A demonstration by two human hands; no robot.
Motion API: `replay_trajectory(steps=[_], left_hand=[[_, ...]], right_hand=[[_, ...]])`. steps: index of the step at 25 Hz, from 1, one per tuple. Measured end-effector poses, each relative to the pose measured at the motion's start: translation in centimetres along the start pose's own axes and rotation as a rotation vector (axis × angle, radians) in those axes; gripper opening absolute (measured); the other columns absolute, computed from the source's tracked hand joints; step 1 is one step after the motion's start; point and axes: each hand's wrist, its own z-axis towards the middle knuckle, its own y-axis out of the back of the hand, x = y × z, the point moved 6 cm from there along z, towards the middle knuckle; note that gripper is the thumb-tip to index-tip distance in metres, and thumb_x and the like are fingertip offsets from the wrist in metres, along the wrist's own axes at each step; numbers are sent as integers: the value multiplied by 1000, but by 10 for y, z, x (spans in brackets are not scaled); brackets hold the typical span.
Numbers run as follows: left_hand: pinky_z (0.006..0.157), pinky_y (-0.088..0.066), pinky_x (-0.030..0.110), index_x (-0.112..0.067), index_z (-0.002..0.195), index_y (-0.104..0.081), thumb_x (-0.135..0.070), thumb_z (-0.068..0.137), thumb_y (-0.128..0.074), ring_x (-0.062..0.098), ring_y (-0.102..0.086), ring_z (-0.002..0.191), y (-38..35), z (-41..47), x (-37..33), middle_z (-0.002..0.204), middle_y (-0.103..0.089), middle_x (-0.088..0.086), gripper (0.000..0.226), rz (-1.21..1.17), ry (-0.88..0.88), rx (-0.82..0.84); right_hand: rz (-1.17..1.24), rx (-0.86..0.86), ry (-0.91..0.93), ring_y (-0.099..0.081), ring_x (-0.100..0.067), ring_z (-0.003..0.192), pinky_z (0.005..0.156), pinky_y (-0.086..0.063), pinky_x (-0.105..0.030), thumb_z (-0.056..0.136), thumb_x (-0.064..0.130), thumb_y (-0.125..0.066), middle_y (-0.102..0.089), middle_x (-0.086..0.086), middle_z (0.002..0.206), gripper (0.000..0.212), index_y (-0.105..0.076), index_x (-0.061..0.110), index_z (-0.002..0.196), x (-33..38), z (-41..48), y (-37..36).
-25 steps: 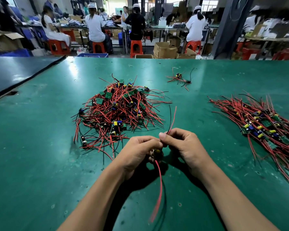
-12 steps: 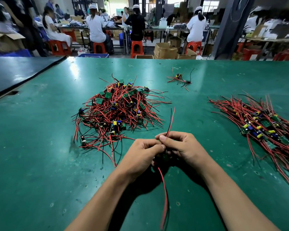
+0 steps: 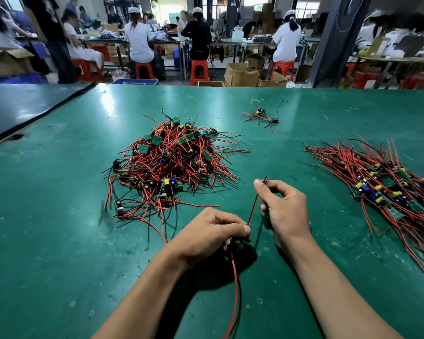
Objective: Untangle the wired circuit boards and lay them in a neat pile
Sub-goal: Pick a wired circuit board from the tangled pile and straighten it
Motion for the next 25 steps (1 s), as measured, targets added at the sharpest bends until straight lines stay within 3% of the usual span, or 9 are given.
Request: replay_trajectory(steps=[2, 5, 8, 11, 13, 16, 20, 23, 25], left_hand=[[56, -38, 26, -15, 71, -73, -12, 90, -65, 21, -46, 62, 1, 0, 0, 65, -57, 11, 21, -25, 6, 4], [53, -39, 23, -10, 74, -71, -10, 91, -63, 12, -48, 53, 0, 0, 1, 58, -58, -1, 19, -84, 1, -72], [52, -45, 21, -6, 79, -68, -14, 96, -58, 13, -52, 53, 6, 3, 5, 61, -60, 3, 21, -210, 4, -242], [49, -49, 22, -3, 80, -68, -11, 97, -55, 15, -56, 53, 10, 4, 7, 65, -62, 9, 23, -341, 9, -298], [55, -51, 24, -1, 82, -69, -10, 97, -54, 17, -60, 56, 7, 3, 7, 67, -66, 11, 24, -344, 9, -246], [73, -46, 37, 5, 87, -69, -11, 97, -54, 28, -58, 74, 3, 1, 5, 83, -67, 29, 24, -266, -3, -195], [57, -35, 29, 1, 76, -67, -12, 95, -58, 22, -44, 62, 2, 1, 1, 66, -51, 12, 25, -89, -30, -158], [56, -33, 29, -10, 73, -70, -16, 93, -62, 19, -42, 62, -4, 0, -1, 65, -51, 8, 23, 7, -42, -94], [60, -34, 27, -16, 72, -71, -20, 90, -64, 15, -45, 64, -6, -1, 0, 66, -56, 4, 20, 40, -49, -40]], right_hand=[[94, -22, -27, -36, -13, 42, 40, -30, -20, 87, 30, -77, -47, 1, 48, 23, -67, 16, 72, 0, 1, -1], [337, 113, -153, -39, -8, 44, 41, -33, -19, 83, 29, -76, -53, 1, 60, 25, -64, 8, 85, 3, -3, -11], [244, 446, -329, -46, -10, 52, 41, -33, -18, 66, 37, -84, -57, -5, 75, 36, -73, 14, 91, 2, -24, -28], [145, 654, -384, -59, -16, 60, 49, -44, -21, 76, 33, -81, -69, -10, 82, 31, -77, 16, 101, 2, -43, -38], [190, 630, -404, -59, -18, 66, 63, -44, -27, 74, 30, -81, -70, -10, 84, 32, -77, 13, 102, 1, -40, -37], [187, 528, -401, -49, -11, 54, 49, -34, -21, 71, 28, -81, -60, -5, 66, 26, -79, 12, 92, -1, -33, -33], [180, 325, -362, -33, -9, 41, 39, -25, -19, 82, 16, -77, -44, -6, 58, 19, -71, 2, 93, -5, -24, -26], [277, 190, -340, -34, -6, 40, 36, -26, -18, 89, 4, -69, -53, -11, 74, 6, -64, 1, 88, -2, -18, -21], [347, 125, -346, -34, -5, 38, 34, -26, -17, 92, 2, -64, -59, -3, 67, 5, -63, -1, 89, 0, -14, -17]])
